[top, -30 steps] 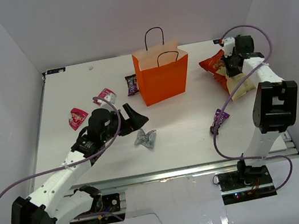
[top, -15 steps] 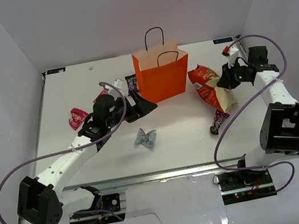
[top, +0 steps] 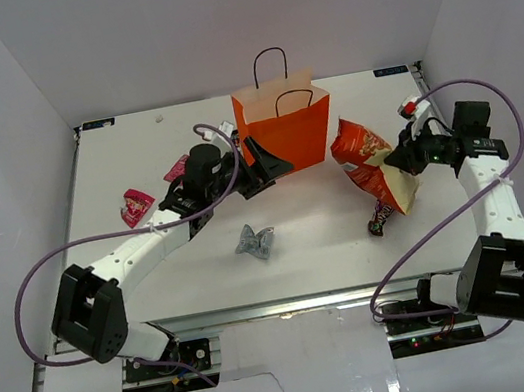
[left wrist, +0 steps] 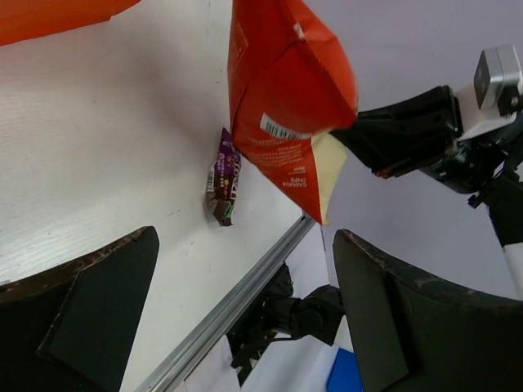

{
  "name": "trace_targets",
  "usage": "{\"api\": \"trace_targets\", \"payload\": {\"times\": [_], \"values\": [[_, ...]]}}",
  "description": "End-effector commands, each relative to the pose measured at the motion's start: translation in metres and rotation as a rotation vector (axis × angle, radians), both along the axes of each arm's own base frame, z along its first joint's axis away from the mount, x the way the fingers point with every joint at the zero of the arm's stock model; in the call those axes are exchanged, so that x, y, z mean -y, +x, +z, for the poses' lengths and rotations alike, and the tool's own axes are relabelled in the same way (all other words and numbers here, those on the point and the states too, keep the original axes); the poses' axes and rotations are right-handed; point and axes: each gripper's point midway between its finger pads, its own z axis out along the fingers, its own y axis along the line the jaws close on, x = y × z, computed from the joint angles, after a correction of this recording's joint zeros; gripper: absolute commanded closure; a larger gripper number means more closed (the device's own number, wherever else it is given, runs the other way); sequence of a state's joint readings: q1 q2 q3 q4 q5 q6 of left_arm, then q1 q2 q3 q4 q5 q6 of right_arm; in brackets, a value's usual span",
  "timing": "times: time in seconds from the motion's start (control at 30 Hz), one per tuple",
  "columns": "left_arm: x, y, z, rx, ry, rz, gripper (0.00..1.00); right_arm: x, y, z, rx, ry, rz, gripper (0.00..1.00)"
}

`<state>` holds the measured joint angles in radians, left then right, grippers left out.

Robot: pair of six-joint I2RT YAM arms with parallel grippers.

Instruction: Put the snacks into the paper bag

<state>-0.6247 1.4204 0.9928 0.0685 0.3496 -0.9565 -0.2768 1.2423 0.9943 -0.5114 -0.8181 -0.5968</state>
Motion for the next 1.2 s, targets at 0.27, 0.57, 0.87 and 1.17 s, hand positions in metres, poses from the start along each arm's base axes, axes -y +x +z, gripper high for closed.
{"api": "trace_targets", "payload": {"times": [0.27,0.57,0.87,1.17], "values": [[0.04,0.001,0.007,-0.083,-0.073,-0.074,0.02,-0.051,-0.055,0.004,0.135,-0.062,0.326,0.92],[0.064,-0.026,-0.018,-0.185,-0.061,-0.17,0.02,-0.103,-0.066,0.005,0.192,-0.09,0.449,0.92],[0.055,-0.047,-0.037,-0.265,-0.041,-0.164,0.34,-0.128,-0.065,0.012,0.223,-0.081,0.498,0.92],[0.055,-0.048,-0.022,-0.219,-0.058,-0.18,0.77,-0.139,-0.072,0.017,0.225,-0.055,0.529,0.92]]}}
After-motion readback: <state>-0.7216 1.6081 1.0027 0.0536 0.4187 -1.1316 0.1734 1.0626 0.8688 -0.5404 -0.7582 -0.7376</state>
